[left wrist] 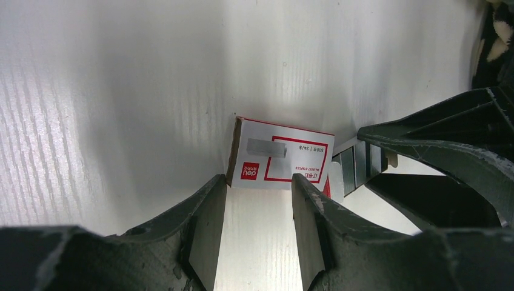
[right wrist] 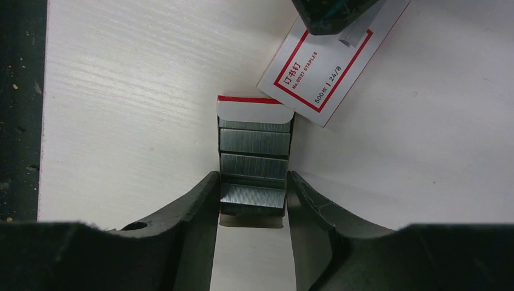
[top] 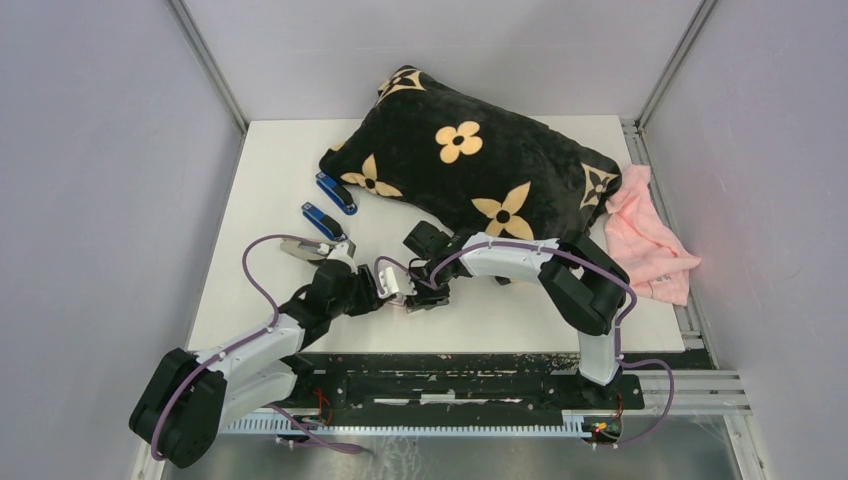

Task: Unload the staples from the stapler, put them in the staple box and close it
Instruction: Close the staple box at the center of the board.

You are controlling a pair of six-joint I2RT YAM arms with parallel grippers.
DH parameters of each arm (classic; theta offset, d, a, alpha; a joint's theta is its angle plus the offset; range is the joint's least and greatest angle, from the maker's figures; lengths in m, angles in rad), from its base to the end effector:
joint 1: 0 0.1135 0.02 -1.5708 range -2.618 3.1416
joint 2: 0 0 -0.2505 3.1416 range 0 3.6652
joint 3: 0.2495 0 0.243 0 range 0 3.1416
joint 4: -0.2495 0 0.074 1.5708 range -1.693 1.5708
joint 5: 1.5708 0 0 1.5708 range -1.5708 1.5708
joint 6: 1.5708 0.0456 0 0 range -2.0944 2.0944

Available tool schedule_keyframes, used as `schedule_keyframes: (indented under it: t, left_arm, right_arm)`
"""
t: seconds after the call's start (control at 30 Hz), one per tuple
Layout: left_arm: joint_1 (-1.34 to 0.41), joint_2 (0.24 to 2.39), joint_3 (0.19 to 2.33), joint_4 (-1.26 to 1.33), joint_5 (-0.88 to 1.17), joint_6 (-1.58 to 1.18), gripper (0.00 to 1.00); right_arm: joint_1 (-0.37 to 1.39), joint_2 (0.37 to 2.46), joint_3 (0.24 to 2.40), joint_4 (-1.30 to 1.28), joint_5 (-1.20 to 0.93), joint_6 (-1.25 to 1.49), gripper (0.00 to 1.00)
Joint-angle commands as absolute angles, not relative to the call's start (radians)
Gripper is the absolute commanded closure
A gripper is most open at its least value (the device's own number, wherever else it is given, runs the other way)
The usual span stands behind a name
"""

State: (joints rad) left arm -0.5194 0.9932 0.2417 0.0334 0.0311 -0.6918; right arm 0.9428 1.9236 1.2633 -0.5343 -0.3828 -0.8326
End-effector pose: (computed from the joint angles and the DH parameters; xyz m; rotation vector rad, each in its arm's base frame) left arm 0.1610 -0.0937 0.1278 -0.1880 2.3715 -0.6455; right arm 0.2048 0.3111 0.1434 -2.1855 1.6485 0.5580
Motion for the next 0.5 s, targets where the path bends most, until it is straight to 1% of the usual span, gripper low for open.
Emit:
schedule_keyframes:
  t: [0.0, 0.2, 0.47]
  left_arm:
    - [-0.525, 1.005, 0.230, -0.041, -0.014, -0.695, 0.48]
    - [-0.525, 1.023, 0.236, -0.044, -0.023, -0.687, 0.48]
    - [-0.525, 1.039, 0.239, -0.041, -0.032, -0.684, 0.48]
  right_arm:
    - [0.933, 1.888, 1.276, -0.529, -0.360, -0.818, 0.53]
    - [0.928, 1.892, 1.281, -0.536, -0.358, -0.814, 0.53]
    - [0.922, 1.909, 1.300, -0.522, -0.303, -0.778, 0.53]
